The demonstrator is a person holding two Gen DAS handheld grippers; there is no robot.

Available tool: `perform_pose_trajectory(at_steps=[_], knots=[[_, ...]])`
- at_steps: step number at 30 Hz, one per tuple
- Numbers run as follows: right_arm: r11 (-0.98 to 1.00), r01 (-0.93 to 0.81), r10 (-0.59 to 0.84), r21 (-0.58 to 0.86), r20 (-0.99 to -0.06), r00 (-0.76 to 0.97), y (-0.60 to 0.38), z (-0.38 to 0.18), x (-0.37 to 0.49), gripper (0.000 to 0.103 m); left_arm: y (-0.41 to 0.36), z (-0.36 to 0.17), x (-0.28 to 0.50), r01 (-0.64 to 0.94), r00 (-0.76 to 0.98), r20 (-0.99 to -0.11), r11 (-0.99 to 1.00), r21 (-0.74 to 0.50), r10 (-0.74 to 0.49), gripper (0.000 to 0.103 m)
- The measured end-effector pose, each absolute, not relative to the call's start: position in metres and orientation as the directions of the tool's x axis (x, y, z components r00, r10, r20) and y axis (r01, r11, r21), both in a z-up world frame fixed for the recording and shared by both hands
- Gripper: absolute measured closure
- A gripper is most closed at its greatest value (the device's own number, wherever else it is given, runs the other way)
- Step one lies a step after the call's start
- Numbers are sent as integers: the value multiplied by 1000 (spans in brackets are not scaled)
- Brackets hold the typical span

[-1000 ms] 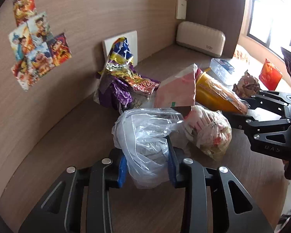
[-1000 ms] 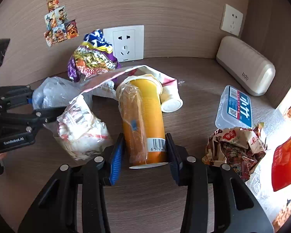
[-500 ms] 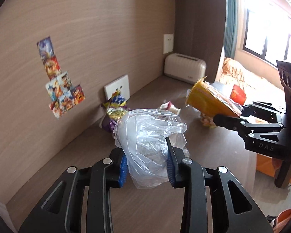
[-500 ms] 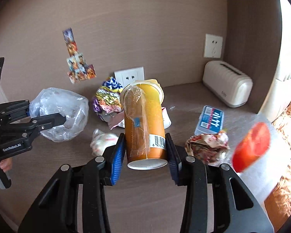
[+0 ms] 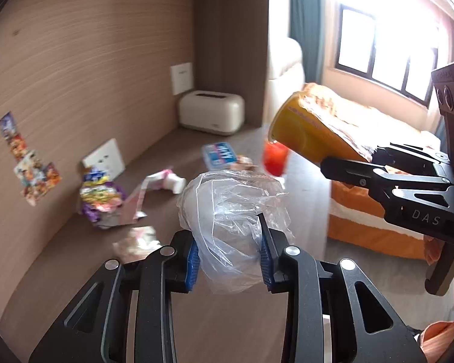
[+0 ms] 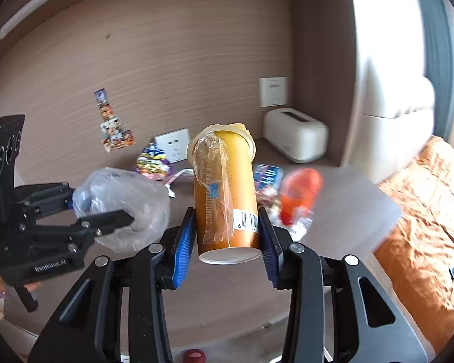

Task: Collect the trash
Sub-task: 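Carry both items over the white bin and open both tools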

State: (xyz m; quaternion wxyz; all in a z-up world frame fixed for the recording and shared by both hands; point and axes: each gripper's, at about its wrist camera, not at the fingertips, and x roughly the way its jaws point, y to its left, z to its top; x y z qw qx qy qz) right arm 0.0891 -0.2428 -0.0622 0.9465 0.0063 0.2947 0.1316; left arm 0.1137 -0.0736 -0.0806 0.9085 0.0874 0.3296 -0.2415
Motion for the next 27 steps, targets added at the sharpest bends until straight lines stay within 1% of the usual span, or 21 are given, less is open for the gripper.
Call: perform_pose_trajectory(at_steps=[9, 17, 22, 27], knots=[[991, -83, 128, 105, -565, 815, -315, -67, 35, 61, -155, -92, 87, 644, 565, -667, 765, -10, -485, 71], [991, 57, 25, 119, -596, 802, -367, -91, -8, 61, -226, -114, 61, 759, 458, -704, 651, -8, -543, 71], [981, 140, -23, 138, -627, 779, -396, -116, -29, 61, -273, -144, 44, 835, 366, -735, 551, -12, -570, 71], [968, 212, -67, 136, -671, 738, -416, -154, -39, 61, -314, -193, 31, 893, 270, -772, 450, -22, -575, 71]])
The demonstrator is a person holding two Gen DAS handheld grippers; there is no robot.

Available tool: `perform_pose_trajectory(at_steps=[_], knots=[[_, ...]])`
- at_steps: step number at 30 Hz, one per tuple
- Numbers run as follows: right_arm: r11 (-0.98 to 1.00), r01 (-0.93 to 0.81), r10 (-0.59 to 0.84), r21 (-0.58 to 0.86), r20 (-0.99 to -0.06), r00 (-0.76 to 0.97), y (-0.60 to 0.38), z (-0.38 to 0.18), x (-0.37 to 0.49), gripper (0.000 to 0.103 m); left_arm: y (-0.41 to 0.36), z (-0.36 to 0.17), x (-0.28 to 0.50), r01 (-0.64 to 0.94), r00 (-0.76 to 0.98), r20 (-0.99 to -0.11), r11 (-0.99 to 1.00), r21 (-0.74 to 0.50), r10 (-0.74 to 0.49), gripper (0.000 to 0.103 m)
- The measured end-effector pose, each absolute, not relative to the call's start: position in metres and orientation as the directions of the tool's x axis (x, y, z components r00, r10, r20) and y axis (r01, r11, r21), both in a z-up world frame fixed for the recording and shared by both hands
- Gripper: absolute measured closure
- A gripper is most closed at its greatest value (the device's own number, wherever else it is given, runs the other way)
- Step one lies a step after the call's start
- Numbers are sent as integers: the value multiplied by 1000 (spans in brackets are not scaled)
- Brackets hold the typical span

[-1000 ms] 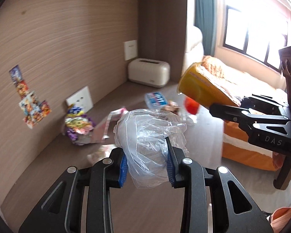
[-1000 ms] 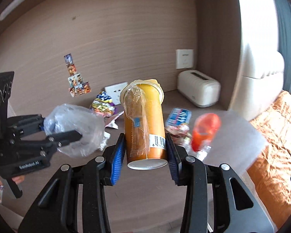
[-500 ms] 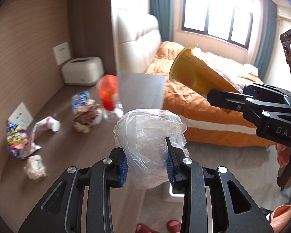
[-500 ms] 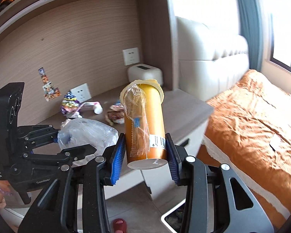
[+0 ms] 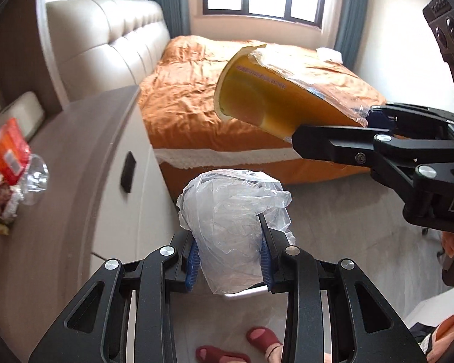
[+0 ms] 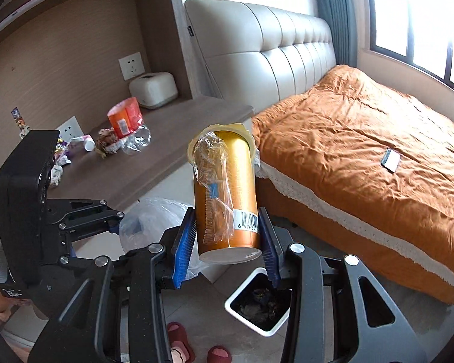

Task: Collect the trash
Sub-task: 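Carry both items over the white bin and open both tools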

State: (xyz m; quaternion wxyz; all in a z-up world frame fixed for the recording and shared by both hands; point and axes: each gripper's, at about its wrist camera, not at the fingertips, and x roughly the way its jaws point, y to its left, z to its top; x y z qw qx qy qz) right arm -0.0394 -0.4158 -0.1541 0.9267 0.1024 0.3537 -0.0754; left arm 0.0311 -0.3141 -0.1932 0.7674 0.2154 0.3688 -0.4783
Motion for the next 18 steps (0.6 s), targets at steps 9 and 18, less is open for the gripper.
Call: perform_pose_trajectory(at_steps=[9, 18], knots=[[936, 307, -67, 175, -764, 641, -449, -264, -39, 61, -356, -303, 32, 913, 134, -833, 394, -107, -536, 71], [920, 343, -48, 188, -816, 576, -467, -379, -23, 61, -382, -420, 48, 909, 89, -850, 391, -144, -519, 70]])
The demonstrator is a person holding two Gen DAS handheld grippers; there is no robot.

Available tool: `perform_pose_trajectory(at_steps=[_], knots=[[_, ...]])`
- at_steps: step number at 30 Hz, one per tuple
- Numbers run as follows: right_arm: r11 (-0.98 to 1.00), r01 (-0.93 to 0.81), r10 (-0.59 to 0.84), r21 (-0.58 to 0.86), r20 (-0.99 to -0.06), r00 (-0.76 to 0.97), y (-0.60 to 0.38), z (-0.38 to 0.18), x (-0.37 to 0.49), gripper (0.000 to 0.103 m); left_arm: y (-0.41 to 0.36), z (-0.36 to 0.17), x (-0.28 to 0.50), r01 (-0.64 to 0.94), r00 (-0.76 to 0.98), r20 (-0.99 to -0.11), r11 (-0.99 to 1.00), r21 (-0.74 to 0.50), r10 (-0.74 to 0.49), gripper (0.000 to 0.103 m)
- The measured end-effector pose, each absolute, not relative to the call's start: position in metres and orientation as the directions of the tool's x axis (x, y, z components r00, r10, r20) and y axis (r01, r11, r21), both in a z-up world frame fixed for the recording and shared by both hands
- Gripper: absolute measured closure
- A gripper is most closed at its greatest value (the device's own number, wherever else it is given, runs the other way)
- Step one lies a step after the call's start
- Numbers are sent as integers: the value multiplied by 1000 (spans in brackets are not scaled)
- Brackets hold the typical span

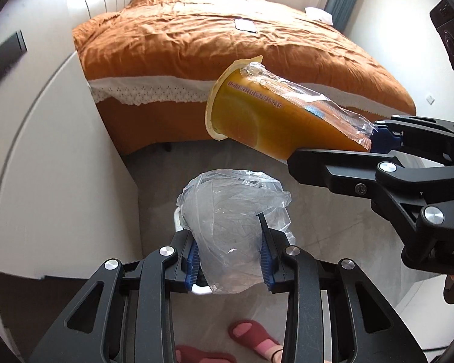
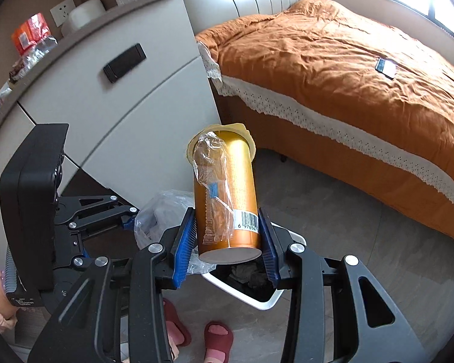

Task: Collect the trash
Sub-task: 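Carry both items over the white bin and open both tools, then move both tools back to the desk trash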

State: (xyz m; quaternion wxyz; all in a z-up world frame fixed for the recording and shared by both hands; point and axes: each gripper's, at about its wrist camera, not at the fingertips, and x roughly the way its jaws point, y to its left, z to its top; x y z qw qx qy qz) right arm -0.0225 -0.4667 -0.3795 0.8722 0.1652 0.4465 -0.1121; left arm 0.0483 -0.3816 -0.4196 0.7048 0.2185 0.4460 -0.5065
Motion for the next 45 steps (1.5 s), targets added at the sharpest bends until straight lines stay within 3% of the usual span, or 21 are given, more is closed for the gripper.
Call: perform_pose_trajectory(at_steps=[1, 2, 3, 4, 5, 10, 18, 23, 33, 45], knots=[[921, 339, -35, 193, -825, 565, -470, -397, -20, 61, -385, -433, 49, 909, 81, -850, 388, -151, -520, 62], [924, 336, -31, 185, -837, 546, -471, -413, -17, 60, -385, -446, 51, 911, 67, -851, 380, -161, -520, 34], [926, 336, -34, 175, -845, 534, -473, -428, -15, 40, -387, -462, 53, 913, 60, -854, 374, -163, -518, 12], [926, 331, -23, 181, -849, 528, -475, -442, -15, 3, -391, -477, 52, 916, 59, -853, 368, -161, -519, 4], [924, 331, -14, 190, -851, 525, -476, -455, -16, 7, -392, -487, 53, 917, 50, -857, 364, -164, -513, 5], [911, 373, -26, 175, -878, 477, -482, -491, -23, 4, -392, -527, 55, 910, 59, -871, 385, -154, -488, 5], [902, 388, -32, 189, -868, 496, -475, -471, -21, 4, -378, -504, 54, 896, 60, -869, 410, -170, -491, 5], [908, 368, -26, 202, -848, 530, -470, -431, -17, 4, -371, -462, 56, 884, 90, -854, 436, -169, -512, 5], [921, 320, -45, 223, -756, 654, -454, -302, -16, 4, -345, -327, 64, 827, 204, -790, 534, -178, -578, 5], [964, 142, 30, 226, -619, 785, -409, -175, 16, 4, -275, -186, 82, 736, 451, -686, 673, -76, -571, 5]])
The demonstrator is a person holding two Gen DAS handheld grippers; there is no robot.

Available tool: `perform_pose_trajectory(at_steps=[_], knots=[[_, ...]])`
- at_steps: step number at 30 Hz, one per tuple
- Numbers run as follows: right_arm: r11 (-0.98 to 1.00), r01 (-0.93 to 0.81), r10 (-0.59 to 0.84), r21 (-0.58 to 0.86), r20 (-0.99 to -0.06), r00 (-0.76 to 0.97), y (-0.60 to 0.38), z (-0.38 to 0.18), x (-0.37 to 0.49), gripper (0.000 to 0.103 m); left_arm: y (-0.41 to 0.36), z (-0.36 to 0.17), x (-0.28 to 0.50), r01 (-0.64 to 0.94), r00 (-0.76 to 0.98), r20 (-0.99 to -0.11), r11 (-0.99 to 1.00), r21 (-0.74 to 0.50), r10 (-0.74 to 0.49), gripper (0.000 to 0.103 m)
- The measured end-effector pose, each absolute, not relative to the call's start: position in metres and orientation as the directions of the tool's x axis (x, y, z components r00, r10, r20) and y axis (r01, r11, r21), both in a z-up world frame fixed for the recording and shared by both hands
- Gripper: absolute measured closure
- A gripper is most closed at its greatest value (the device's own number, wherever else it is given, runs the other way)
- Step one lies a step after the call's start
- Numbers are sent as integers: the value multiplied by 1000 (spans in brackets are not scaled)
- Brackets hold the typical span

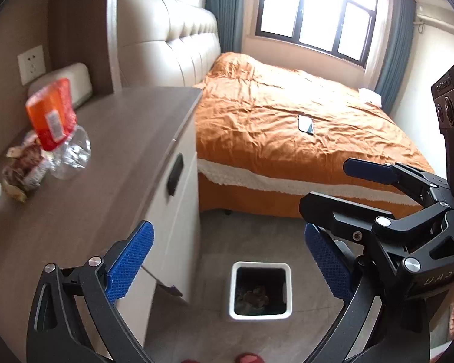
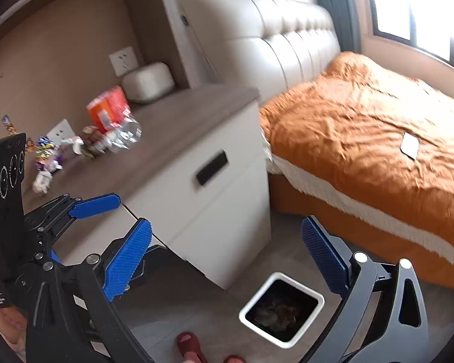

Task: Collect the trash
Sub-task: 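Move both tools back to the desk trash, then grasp the crumpled wrapper with the left tool while the right tool grasps the red cup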

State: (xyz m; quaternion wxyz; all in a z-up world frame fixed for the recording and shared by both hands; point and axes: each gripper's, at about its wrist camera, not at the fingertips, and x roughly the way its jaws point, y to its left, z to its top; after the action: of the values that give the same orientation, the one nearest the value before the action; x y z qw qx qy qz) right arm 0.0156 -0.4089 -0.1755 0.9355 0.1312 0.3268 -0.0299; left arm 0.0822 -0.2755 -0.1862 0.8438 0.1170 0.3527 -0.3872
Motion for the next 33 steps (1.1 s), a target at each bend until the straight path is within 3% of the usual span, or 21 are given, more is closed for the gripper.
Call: perform_pose_trajectory(at_steps=[8, 17, 25, 33], knots=[[978, -14, 128, 210, -539, 833, -359, -122, 62, 4, -208, -137, 113, 623, 622, -634, 781, 46, -459, 5], [980, -83, 168, 179, -541, 824, -314, -108, 115, 4, -152, -117, 164, 548, 704, -603, 827, 125, -375, 5], [980, -29, 141, 199, -577, 805, -286, -123, 166, 4, -147, -138, 212, 593, 703, -611, 774, 222, -363, 5], [980, 40, 90, 196, -612, 786, -272, -144, 210, 4, -151, -153, 248, 686, 639, -645, 689, 233, -418, 6]])
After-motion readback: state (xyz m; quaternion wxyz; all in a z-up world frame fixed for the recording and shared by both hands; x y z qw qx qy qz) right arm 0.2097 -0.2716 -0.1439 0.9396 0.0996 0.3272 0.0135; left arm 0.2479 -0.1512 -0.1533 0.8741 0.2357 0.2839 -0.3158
